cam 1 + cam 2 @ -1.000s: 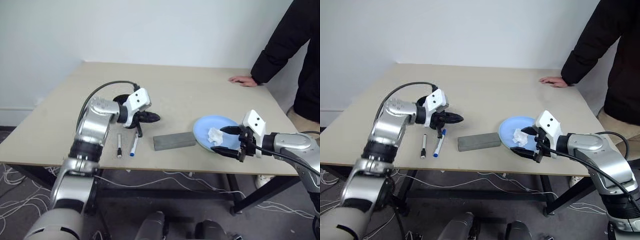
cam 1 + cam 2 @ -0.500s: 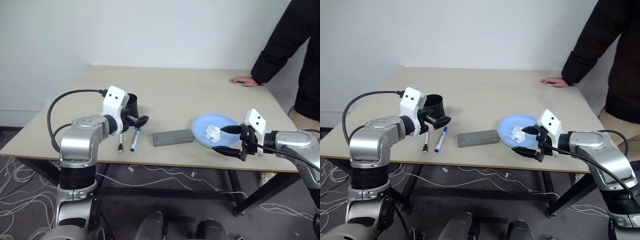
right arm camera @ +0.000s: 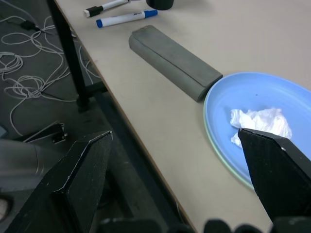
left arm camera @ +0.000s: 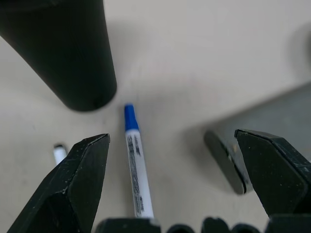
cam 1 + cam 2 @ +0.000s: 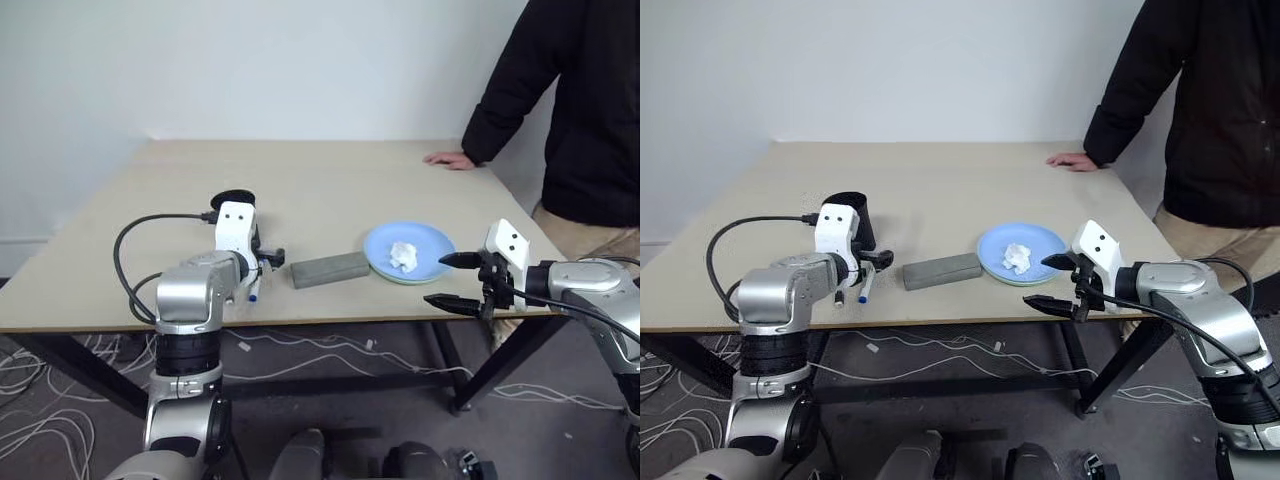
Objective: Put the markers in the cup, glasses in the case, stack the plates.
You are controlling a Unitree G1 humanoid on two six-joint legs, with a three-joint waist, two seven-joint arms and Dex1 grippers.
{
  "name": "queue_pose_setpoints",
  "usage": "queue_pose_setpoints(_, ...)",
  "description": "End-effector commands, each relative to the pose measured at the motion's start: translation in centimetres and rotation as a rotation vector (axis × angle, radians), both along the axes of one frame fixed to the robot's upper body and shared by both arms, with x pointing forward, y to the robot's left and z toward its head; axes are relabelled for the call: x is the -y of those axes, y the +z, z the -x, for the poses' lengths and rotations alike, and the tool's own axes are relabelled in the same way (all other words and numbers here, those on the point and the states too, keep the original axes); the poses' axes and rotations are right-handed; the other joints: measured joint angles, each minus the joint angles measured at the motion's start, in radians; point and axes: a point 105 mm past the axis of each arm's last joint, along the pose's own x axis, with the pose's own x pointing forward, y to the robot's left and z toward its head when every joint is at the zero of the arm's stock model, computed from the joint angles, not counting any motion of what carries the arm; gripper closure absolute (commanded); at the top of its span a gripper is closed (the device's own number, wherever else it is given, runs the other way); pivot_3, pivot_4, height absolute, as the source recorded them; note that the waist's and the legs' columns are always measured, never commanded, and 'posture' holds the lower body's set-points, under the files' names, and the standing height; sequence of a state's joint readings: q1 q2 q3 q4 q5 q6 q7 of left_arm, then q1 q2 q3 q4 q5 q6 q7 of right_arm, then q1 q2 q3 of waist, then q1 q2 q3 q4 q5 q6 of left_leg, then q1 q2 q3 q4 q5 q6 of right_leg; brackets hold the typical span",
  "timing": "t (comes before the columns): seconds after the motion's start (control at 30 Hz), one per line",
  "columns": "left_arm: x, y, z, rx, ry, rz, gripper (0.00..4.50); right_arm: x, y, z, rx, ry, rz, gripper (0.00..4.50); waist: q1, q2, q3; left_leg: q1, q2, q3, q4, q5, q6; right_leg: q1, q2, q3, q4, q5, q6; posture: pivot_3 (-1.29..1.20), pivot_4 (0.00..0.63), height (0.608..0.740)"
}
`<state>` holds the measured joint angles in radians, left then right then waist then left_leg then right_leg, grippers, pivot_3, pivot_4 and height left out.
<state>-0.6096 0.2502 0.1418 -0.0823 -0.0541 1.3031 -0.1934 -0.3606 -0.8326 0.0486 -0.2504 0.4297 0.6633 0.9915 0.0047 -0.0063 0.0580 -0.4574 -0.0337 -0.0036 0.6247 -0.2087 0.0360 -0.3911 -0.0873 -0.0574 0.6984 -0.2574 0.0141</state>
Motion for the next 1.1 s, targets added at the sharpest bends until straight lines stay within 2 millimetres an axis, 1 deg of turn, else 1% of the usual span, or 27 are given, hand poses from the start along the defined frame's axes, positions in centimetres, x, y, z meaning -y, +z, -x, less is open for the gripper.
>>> queue_pose_setpoints(0.03, -0.1, 0.4, -0.4, -0.022, 0.043, -0.016, 0.03, 0.0, 1.6, -0.2, 0.06, 0.003, -0.008, 0.0, 0.0, -0.005, 0.003, 0.008, -0.003, 0.005, -0.01, 0.006, -0.009, -0.002, -0.009, 0.009, -0.006, 0.0, -0.002, 0.0, 0.0, 0.701)
queue_pose_setpoints(0.07, -0.1, 0.1, -0.5, -0.035, 0.043, -0.019, 0.03, -0.1, 1.6, -0.2, 0.06, 0.005, -0.009, 0.0, -0.002, -0.001, 0.004, 0.01, 0.007, 0.019, -0.003, 0.009, -0.013, -0.002, -0.021, -0.001, -0.006, 0.002, -0.007, 0.0, 0.0, 0.701)
queue_pose_setpoints(0.1, -0.2, -0.2, -0.6, -0.049, 0.05, -0.023, 0.03, -0.1, 1.7, -0.1, 0.062, 0.005, -0.011, 0.0, -0.006, 0.007, 0.003, 0.009, 0.015, 0.019, 0.01, 0.009, -0.014, 0.0, -0.024, -0.013, -0.006, 0.003, -0.01, 0.0, 0.0, 0.701)
queue_pose_setpoints(0.13, -0.4, -0.4, -0.7, -0.052, 0.056, -0.046, 0.03, -0.2, 1.7, -0.1, 0.063, 0.004, -0.011, 0.0, -0.009, 0.016, 0.004, 0.01, 0.029, 0.01, 0.041, 0.009, -0.013, 0.001, -0.027, -0.033, -0.006, 0.005, -0.012, 0.0, 0.0, 0.701)
queue_pose_setpoints(0.17, -0.5, -0.5, -0.9, -0.053, 0.06, -0.047, 0.03, -0.1, 1.7, -0.1, 0.064, 0.001, -0.009, 0.0, -0.016, 0.021, 0.003, 0.008, 0.032, -0.002, 0.048, 0.006, -0.009, 0.006, -0.035, -0.055, -0.006, 0.006, -0.011, 0.0, 0.0, 0.701)
queue_pose_setpoints(0.2, -0.5, -0.5, -1.1, -0.05, 0.06, -0.043, 0.03, -0.1, 1.7, -0.1, 0.064, 0.0, -0.01, 0.0, -0.022, 0.025, 0.001, 0.007, 0.028, -0.016, 0.051, 0.004, -0.007, 0.009, -0.034, -0.064, -0.016, 0.009, -0.006, 0.0, 0.0, 0.701)
queue_pose_setpoints(0.23, -0.5, -0.6, -1.4, -0.048, 0.056, -0.044, 0.03, -0.1, 1.7, -0.1, 0.064, -0.001, -0.01, 0.0, -0.025, 0.014, -0.003, -0.001, 0.021, -0.027, 0.045, 0.003, -0.005, 0.013, -0.028, -0.067, -0.023, 0.015, 0.006, 0.0, 0.0, 0.701)
queue_pose_setpoints(0.27, -0.5, -0.7, -1.6, -0.048, 0.055, -0.041, 0.03, -0.1, 1.7, -0.1, 0.065, -0.002, -0.011, 0.0, -0.025, 0.007, -0.003, -0.009, 0.006, -0.033, 0.033, 0.003, -0.005, 0.001, -0.019, -0.048, -0.008, 0.011, 0.017, 0.0, 0.0, 0.701)
queue_pose_setpoints(0.3, -0.5, -0.8, -1.8, -0.048, 0.054, -0.042, 0.03, -0.2, 1.7, -0.1, 0.065, -0.001, -0.011, 0.0, -0.024, 0.003, -0.001, -0.011, -0.005, -0.033, 0.028, 0.003, -0.004, 0.004, -0.003, -0.022, 0.008, 0.001, 0.013, 0.0, 0.0, 0.701)
queue_pose_setpoints(0.33, -0.7, -0.9, -2.0, -0.047, 0.059, -0.049, 0.03, -0.2, 1.7, -0.1, 0.065, -0.001, -0.012, 0.0, -0.024, -0.003, 0.002, -0.007, -0.017, -0.033, 0.017, 0.004, -0.004, 0.001, 0.003, 0.0, 0.009, -0.012, 0.009, 0.0, 0.0, 0.701)
queue_pose_setpoints(0.37, -0.8, -1.1, -2.3, -0.052, 0.063, -0.052, 0.03, -0.2, 1.7, -0.1, 0.065, -0.001, -0.013, 0.0, -0.024, -0.004, 0.003, 0.002, -0.032, -0.033, 0.001, 0.006, -0.006, -0.002, -0.006, 0.016, 0.008, -0.014, 0.008, 0.0, 0.0, 0.701)
queue_pose_setpoints(0.4, -0.8, -1.2, -2.6, -0.054, 0.064, -0.053, 0.03, -0.2, 1.7, -0.1, 0.065, -0.001, -0.013, 0.0, -0.024, -0.005, 0.003, 0.009, -0.033, -0.028, -0.013, 0.009, -0.013, -0.002, -0.017, 0.017, 0.003, -0.012, 0.005, 0.0, 0.0, 0.701)
queue_pose_setpoints(0.43, -0.7, -1.3, -2.8, -0.053, 0.063, -0.055, 0.03, -0.3, 1.7, -0.1, 0.064, -0.001, -0.014, 0.0, -0.025, -0.005, 0.004, 0.011, -0.027, -0.022, -0.016, 0.012, -0.017, -0.001, -0.022, 0.011, -0.003, -0.008, -0.002, 0.0, 0.0, 0.701)
queue_pose_setpoints(0.47, -0.8, -1.5, -3.1, -0.058, 0.068, -0.063, 0.03, -0.3, 1.7, -0.1, 0.065, -0.002, -0.014, 0.0, -0.024, -0.003, 0.004, 0.009, -0.016, -0.015, -0.009, 0.013, -0.019, 0.0, -0.029, -0.006, -0.004, -0.005, -0.007, 0.0, 0.0, 0.701)
queue_pose_setpoints(0.5, -0.9, -1.6, -3.2, -0.064, 0.074, -0.064, 0.03, -0.3, 1.7, -0.1, 0.065, -0.003, -0.014, 0.0, -0.026, 0.004, 0.004, 0.008, -0.007, -0.013, 0.001, 0.013, -0.019, 0.004, -0.034, -0.022, -0.004, -0.004, -0.008, 0.0, 0.0, 0.701)
queue_pose_setpoints(0.53, -0.9, -1.7, -3.4, -0.067, 0.076, -0.066, 0.03, -0.2, 1.8, -0.1, 0.066, -0.005, -0.015, 0.0, -0.028, 0.008, 0.004, 0.008, -0.002, -0.021, 0.01, 0.013, -0.017, 0.014, -0.034, -0.039, -0.008, -0.003, -0.006, 0.0, 0.0, 0.701)
queue_pose_setpoints(0.57, -0.9, -1.8, -3.5, -0.069, 0.077, -0.066, 0.03, -0.2, 1.8, -0.1, 0.067, -0.007, -0.016, 0.0, -0.029, 0.008, 0.003, 0.009, -0.006, -0.034, 0.012, 0.012, -0.016, 0.019, -0.029, -0.044, -0.017, 0.001, 0.001, 0.0, 0.0, 0.701)
queue_pose_setpoints(0.6, -1.0, -1.9, -3.7, -0.067, 0.078, -0.068, 0.03, -0.2, 1.8, -0.1, 0.068, -0.01, -0.017, 0.0, -0.027, 0.007, 0.003, 0.007, -0.009, -0.042, 0.006, 0.012, -0.015, 0.02, -0.023, -0.042, -0.025, 0.003, 0.003, 0.0, 0.0, 0.701)
queue_pose_setpoints(0.63, -1.1, -1.9, -3.9, -0.064, 0.084, -0.067, 0.03, -0.2, 1.8, -0.1, 0.067, -0.011, -0.016, 0.0, -0.027, 0.003, 0.005, 0.001, -0.013, -0.045, 0.001, 0.011, -0.014, 0.012, -0.015, -0.036, -0.025, 0.002, 0.005, 0.0, 0.0, 0.701)
queue_pose_setpoints(0.67, -1.3, -2.0, -4.1, -0.064, 0.088, -0.069, 0.03, -0.2, 1.7, 0.0, 0.067, -0.011, -0.017, 0.0, -0.026, 0.002, 0.005, 0.001, -0.027, -0.048, -0.002, 0.012, -0.014, 0.002, -0.015, -0.02, -0.019, 0.002, 0.006, 0.0, 0.0, 0.701)
queue_pose_setpoints(0.7, -1.4, -2.2, -4.3, -0.067, 0.093, -0.068, 0.03, -0.3, 1.7, 0.0, 0.067, -0.01, -0.018, 0.0, -0.024, 0.001, 0.005, 0.004, -0.032, -0.049, -0.004, 0.012, -0.014, 0.0, -0.015, -0.012, -0.018, 0.004, 0.008, 0.0, 0.0, 0.701)
queue_pose_setpoints(0.73, -1.4, -2.4, -4.5, -0.074, 0.1, -0.06, 0.03, -0.3, 1.7, 0.1, 0.067, -0.011, -0.019, 0.0, -0.024, 0.001, 0.006, 0.01, -0.037, -0.048, -0.01, 0.013, -0.015, 0.001, -0.019, -0.008, -0.018, 0.004, 0.008, 0.0, 0.0, 0.701)
queue_pose_setpoints(0.8, -1.6, -2.7, -4.8, -0.081, 0.108, -0.071, 0.03, -0.4, 1.8, 0.0, 0.069, -0.011, -0.023, 0.0, -0.023, 0.0, 0.006, 0.012, -0.037, -0.05, -0.012, 0.015, -0.017, 0.001, -0.025, -0.009, -0.019, 0.006, 0.008, 0.0, 0.0, 0.701)
queue_pose_setpoints(0.87, -1.7, -3.0, -4.9, -0.093, 0.119, -0.067, 0.03, -0.5, 1.8, 0.1, 0.071, -0.009, -0.025, 0.0, -0.023, 0.001, 0.006, 0.012, -0.038, -0.058, -0.012, 0.033, -0.014, 0.002, -0.022, -0.013, -0.02, 0.011, 0.009, 0.0, 0.0, 0.701)
queue_pose_setpoints(0.9, -1.8, -3.2, -4.9, -0.1, 0.123, -0.072, 0.03, -0.5, 1.9, 0.1, 0.072, -0.009, -0.026, 0.0, -0.023, 0.001, 0.006, 0.012, -0.039, -0.063, -0.01, 0.036, -0.012, 0.003, -0.018, -0.013, -0.021, 0.011, 0.01, 0.0, 0.0, 0.701)
queue_pose_setpoints(1.07, -2.1, -4.1, -5.0, -0.133, 0.148, -0.062, 0.03, -0.6, 1.9, 0.1, 0.075, -0.012, -0.029, 0.0, -0.023, 0.001, 0.006, 0.012, -0.042, -0.066, -0.01, 0.036, -0.012, 0.003, -0.019, -0.012, -0.023, 0.012, 0.012, 0.0, 0.0, 0.701)
queue_pose_setpoints(1.1, -2.3, -4.4, -4.9, -0.142, 0.153, -0.069, 0.2, -0.6, 2.0, 0.1, 0.076, -0.013, -0.029, 0.0, -0.022, 0.001, 0.006, 0.012, -0.042, -0.066, -0.01, 0.036, -0.011, 0.003, -0.019, -0.012, -0.023, 0.012, 0.012, 0.0, 0.0, 0.701)
